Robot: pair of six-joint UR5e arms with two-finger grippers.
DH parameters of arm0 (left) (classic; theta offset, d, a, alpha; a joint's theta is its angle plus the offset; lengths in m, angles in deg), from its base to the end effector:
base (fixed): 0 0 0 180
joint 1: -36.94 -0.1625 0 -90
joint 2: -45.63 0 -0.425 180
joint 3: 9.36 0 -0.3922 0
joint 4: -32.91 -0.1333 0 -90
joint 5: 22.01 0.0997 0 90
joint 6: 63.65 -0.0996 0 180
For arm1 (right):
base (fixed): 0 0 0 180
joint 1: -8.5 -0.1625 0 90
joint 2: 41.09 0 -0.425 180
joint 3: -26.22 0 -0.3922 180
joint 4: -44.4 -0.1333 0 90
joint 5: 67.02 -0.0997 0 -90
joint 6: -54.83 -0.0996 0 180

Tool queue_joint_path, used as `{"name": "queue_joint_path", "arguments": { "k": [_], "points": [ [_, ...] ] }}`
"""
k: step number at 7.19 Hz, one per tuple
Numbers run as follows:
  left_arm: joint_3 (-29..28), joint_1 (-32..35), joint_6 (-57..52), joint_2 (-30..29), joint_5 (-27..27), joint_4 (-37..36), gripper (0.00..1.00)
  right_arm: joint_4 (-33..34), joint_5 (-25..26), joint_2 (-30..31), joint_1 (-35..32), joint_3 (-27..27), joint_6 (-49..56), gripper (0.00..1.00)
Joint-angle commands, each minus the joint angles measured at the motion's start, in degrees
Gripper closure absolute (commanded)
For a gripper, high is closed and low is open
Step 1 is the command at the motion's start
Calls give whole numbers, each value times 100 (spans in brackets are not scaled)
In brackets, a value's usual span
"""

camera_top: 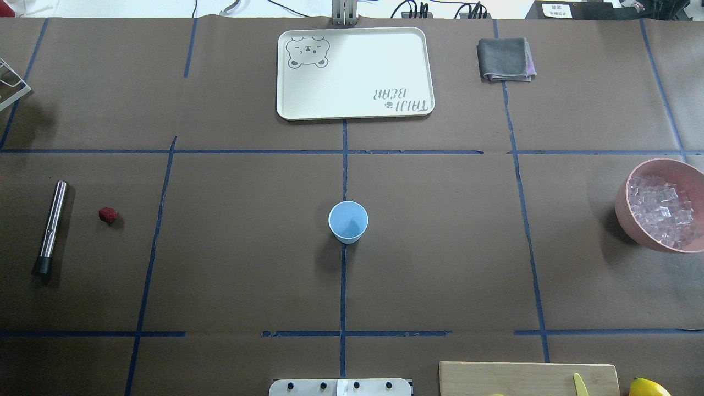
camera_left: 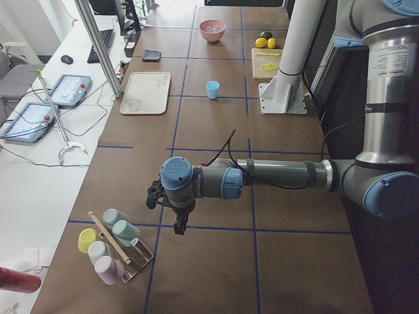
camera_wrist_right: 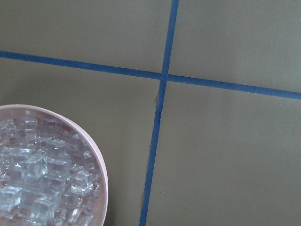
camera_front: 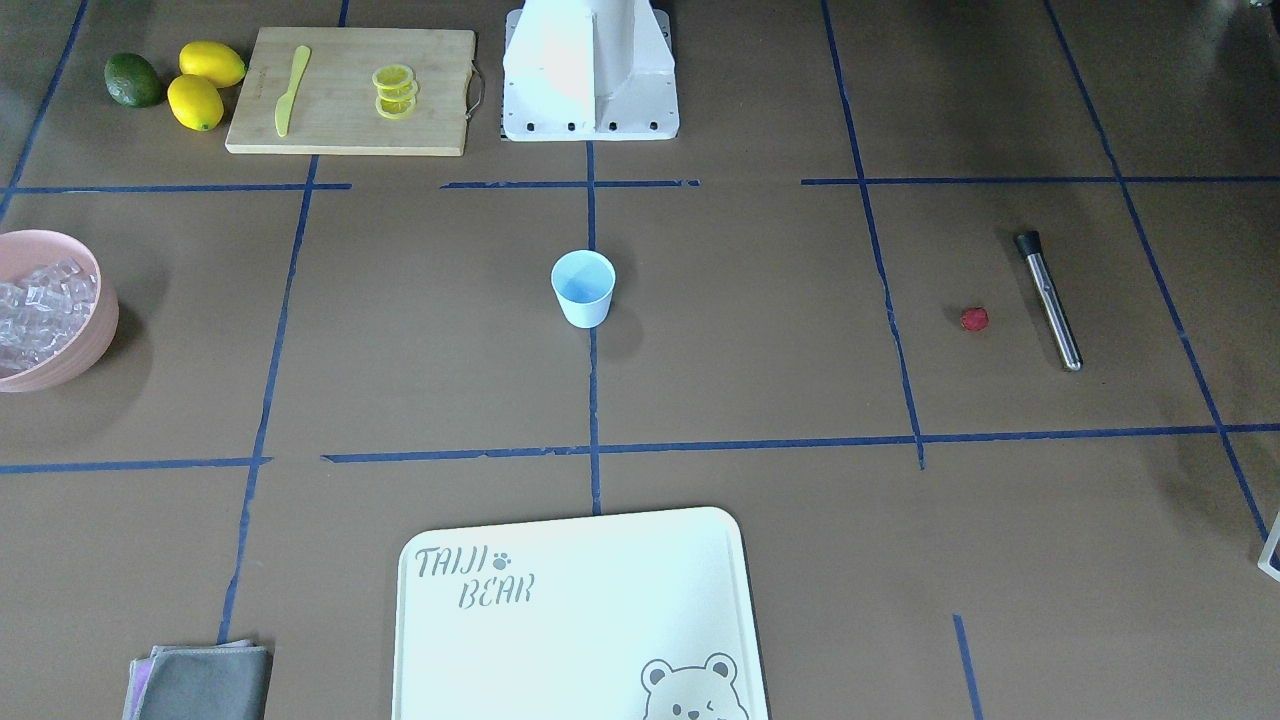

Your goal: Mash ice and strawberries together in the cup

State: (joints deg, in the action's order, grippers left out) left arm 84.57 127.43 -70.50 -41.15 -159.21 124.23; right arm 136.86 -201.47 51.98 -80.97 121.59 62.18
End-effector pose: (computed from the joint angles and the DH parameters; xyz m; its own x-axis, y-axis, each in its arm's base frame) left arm -0.0642 -0.4698 0.6461 0.6758 0.1392 -0.7238 -0.0726 0.9898 0.1226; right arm 0.0592 -0.4692 0.6425 0.7068 -0.1325 0.6949 0.1005 0.9911 0.0868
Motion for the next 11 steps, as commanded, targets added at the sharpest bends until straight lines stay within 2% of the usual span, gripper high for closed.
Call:
{"name": "queue_joint_path", "arguments": {
  "k": [1, 4, 5, 9, 10, 11],
  "points": [
    [11, -5, -17, 3, 0, 9, 0, 0, -2, -9, 0, 17, -6, 0],
    [-7, -5, -9, -50, 9, -9, 0, 9, -2, -88, 8, 279, -68, 0],
    [-42, -13, 17, -76, 9, -9, 0, 9, -89, -88, 17, 98, -59, 0],
    [-60, -22, 26, -85, 9, 0, 0, -1148, -143, -62, 298, -105, -85, 0],
    [-51, -22, 26, -85, 9, 0, 0, -1204, -360, -88, 525, -28, -303, 0],
    [-42, -22, 26, -85, 0, 0, 0, -1282, -424, -227, 814, 104, -1001, 0]
  ]
}}
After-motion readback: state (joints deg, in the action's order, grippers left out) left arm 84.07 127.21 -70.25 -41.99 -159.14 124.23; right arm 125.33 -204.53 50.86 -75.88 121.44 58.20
